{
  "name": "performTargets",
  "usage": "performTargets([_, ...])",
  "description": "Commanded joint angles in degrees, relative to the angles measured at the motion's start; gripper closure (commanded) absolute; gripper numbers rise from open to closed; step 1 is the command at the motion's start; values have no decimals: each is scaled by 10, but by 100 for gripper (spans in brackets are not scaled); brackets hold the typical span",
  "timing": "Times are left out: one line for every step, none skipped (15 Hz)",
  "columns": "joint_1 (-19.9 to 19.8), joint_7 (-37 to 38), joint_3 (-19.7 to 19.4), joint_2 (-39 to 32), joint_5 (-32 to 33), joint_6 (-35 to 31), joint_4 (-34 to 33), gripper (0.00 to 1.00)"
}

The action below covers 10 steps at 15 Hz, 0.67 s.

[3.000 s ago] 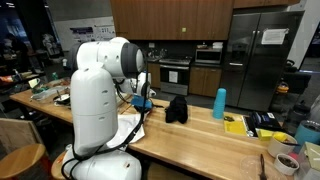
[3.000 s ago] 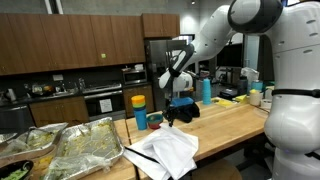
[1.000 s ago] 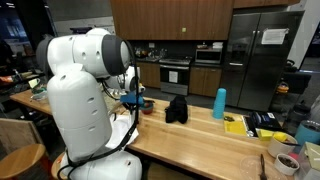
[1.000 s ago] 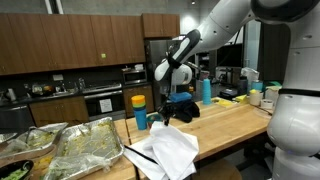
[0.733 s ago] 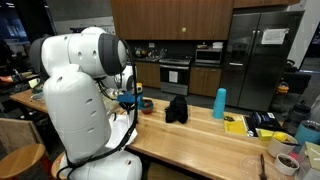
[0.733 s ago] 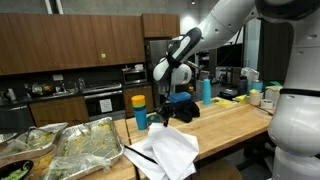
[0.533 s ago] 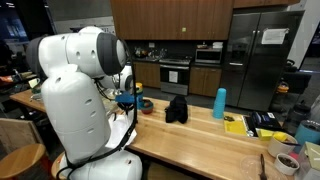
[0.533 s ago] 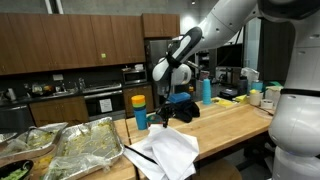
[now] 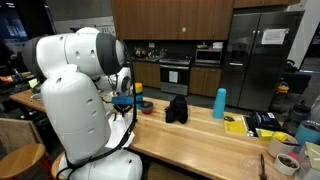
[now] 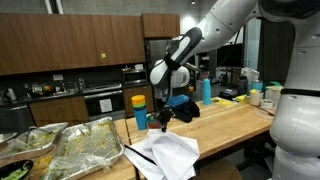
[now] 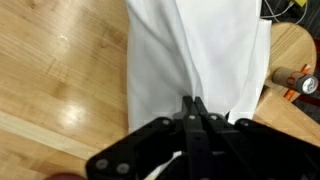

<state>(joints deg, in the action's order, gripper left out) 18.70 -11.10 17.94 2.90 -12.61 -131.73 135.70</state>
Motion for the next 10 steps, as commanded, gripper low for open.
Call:
performTargets([4, 7, 4, 1, 13, 7, -1, 100])
performTargets([5, 8, 6, -3, 10, 3, -2, 100])
performTargets([5, 2, 6, -6, 2, 0, -4, 100])
performTargets([6, -5, 7, -9, -3, -10, -3, 100])
performTargets([7, -12, 8, -14, -9, -17, -3, 100])
performTargets([6, -17, 8, -21, -14, -15, -6, 100])
performTargets([6, -24, 8, -28, -22, -12, -10, 100])
performTargets([7, -34, 10, -37, -36, -8, -13, 100])
performTargets([6, -43, 10, -47, -50, -4, -18, 100])
performTargets([6, -50, 12, -56, -61, -2, -22, 100])
